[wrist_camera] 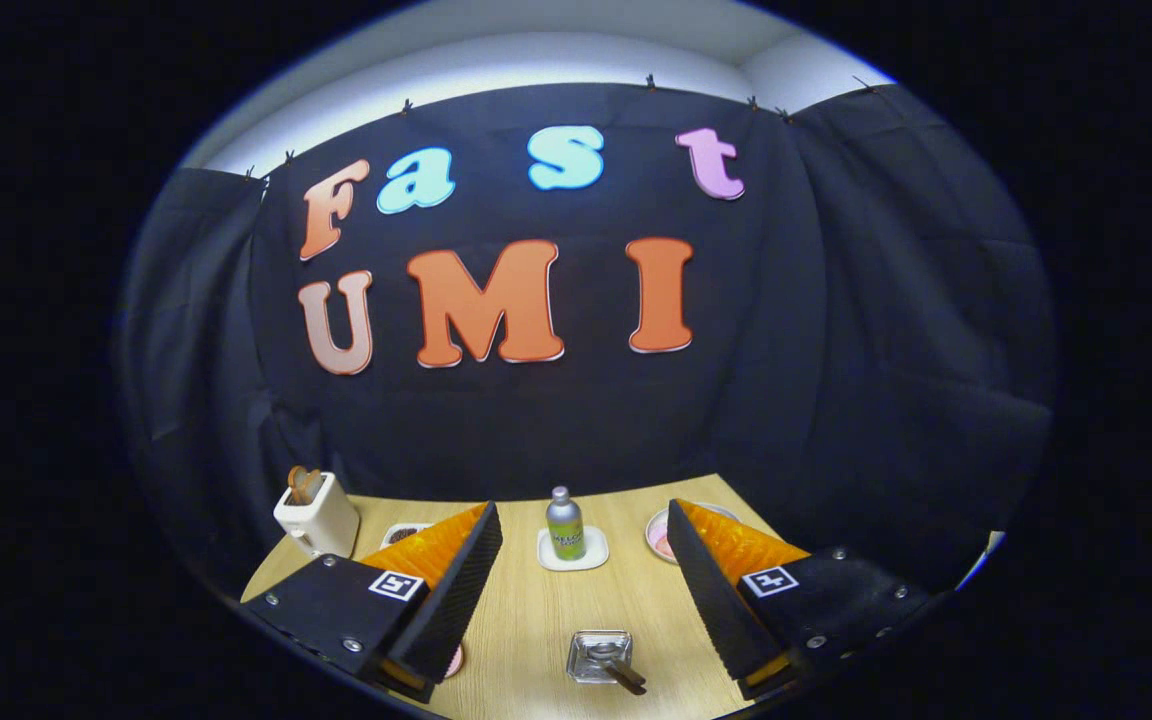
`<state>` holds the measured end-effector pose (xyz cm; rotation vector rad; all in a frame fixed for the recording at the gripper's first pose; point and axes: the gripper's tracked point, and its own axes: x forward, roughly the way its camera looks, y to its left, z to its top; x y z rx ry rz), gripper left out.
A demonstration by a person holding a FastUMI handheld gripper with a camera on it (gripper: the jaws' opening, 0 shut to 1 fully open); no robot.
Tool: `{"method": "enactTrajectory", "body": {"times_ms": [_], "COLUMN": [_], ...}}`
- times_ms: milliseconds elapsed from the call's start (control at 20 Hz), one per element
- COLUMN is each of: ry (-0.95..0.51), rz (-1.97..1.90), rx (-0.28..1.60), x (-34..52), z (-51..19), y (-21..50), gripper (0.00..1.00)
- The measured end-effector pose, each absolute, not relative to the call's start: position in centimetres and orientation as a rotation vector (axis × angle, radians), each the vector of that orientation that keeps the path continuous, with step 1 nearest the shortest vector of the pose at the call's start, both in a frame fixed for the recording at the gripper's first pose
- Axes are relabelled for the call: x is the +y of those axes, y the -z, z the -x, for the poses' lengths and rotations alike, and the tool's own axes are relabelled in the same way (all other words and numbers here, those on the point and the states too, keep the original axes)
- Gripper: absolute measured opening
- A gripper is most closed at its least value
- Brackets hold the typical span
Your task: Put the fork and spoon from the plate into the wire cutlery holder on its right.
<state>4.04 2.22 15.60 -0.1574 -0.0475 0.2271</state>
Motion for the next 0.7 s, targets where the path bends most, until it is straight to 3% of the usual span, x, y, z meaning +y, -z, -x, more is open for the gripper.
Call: {"method": "enactTrajectory", "body": {"times_ms": [250,700], "ry": [-0.130,-0.140], "rz": [0.116,0.045], "rx": [-0.151,-0.182], "x": [-0.1,0.0], "z": [-1.0,1.2], "y": [-15.9,-15.6], "gripper": [0.99,0.99]}}
